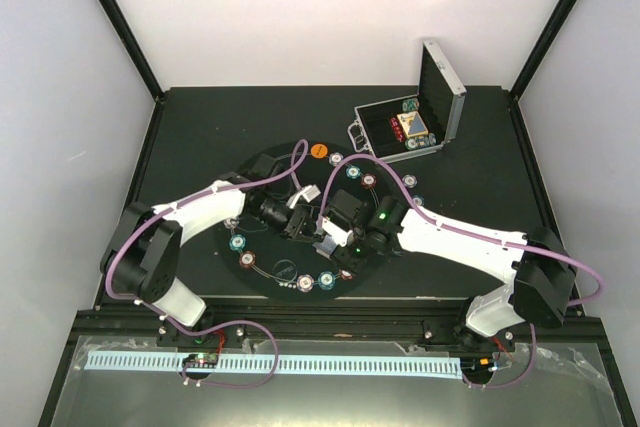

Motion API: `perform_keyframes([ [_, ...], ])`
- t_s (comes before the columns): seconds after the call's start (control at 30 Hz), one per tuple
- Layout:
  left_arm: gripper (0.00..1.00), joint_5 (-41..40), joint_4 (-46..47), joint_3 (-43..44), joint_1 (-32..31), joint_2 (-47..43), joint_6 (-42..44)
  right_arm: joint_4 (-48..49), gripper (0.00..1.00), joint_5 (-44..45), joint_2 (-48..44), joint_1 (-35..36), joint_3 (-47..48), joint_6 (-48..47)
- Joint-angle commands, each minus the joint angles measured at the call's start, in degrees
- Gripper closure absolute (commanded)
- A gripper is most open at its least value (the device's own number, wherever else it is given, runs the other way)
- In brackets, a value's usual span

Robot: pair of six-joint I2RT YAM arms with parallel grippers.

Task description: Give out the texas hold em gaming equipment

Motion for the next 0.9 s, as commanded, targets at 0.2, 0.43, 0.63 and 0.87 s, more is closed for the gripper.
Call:
perform_keyframes([
  [0.2,0.98,1.2,-0.6,0.1,0.9,-1.9,0.3,0.1,0.46,1.6,0.2,0.4,1.0,0.1],
  [0.43,0.98,1.8,0.2,-0.8,1.5,-2.4,-0.4,-0.2,0.46,2.4,0.3,0.4,1.0,0.4],
  [0.63,0.98,1.3,0.7,-1.7,4.5,-4.1,-0.9,-0.1,0.46,3.6,-0.1,0.4,-0.3,1.9],
  [0.87,0.99,1.6,-0.2,-2.0,6.3,-5.2,-0.3,0.9,0.47,4.3,-0.9,0.4,-1.2,4.0],
])
